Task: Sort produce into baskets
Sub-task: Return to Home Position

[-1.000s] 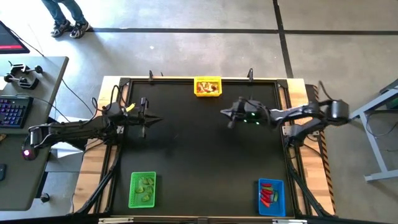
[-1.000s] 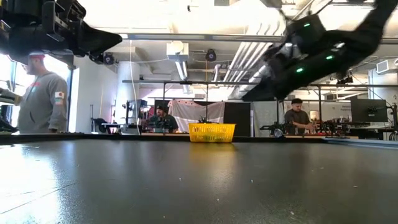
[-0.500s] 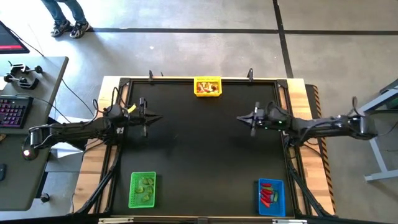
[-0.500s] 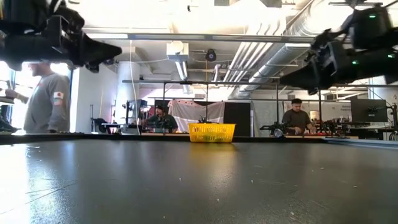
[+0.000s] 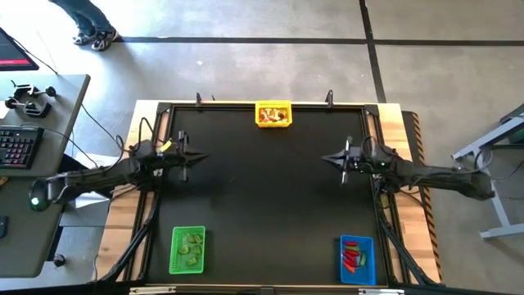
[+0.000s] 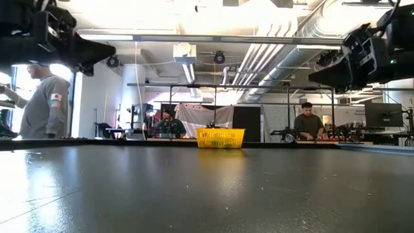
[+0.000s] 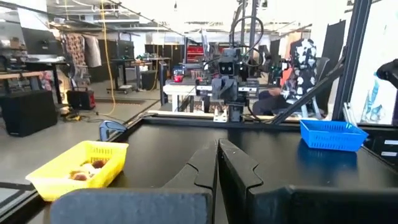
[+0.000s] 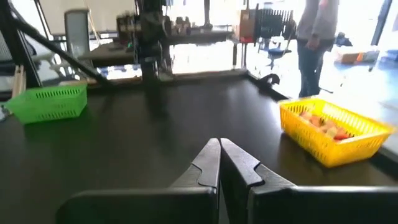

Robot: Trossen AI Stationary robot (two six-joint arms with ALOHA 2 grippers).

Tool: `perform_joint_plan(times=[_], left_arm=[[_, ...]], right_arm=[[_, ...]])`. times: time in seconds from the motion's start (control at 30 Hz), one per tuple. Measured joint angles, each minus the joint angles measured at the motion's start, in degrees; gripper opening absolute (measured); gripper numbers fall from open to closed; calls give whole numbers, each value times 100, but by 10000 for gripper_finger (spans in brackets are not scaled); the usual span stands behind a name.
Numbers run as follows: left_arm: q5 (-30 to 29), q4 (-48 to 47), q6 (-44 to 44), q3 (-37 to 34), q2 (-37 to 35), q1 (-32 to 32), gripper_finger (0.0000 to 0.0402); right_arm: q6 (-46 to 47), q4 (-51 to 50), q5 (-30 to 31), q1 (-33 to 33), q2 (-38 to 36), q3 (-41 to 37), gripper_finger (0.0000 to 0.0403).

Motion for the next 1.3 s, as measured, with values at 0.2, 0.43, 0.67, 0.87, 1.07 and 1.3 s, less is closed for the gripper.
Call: perform_joint_plan(times=[0.2,0.43,0.67,0.87,1.07,1.3], left_arm=[[-422,-1493,-7,9,-1145,89,0],[-759,-1435,236,-4,-1156,168,0],[-978,-1568,-116,-2,-1153,356,0],[-1164,-1614,-174,-2,-947,360,0],[-1173,-1601,-705,-2,-730,360,0],[-1167,-1596,-858,-2,-716,359,0]], right_arm=[[-148,-898,290,0,-1261,0,0],[-346,-1176,883,-74,-1780,-2,0],[-332,-1084,1428,-331,-1784,-2,0],[28,-1074,1355,-376,-1784,-4,0],[463,-1072,1350,-376,-1784,-4,0],[438,-1074,1333,-374,-1782,-7,0]])
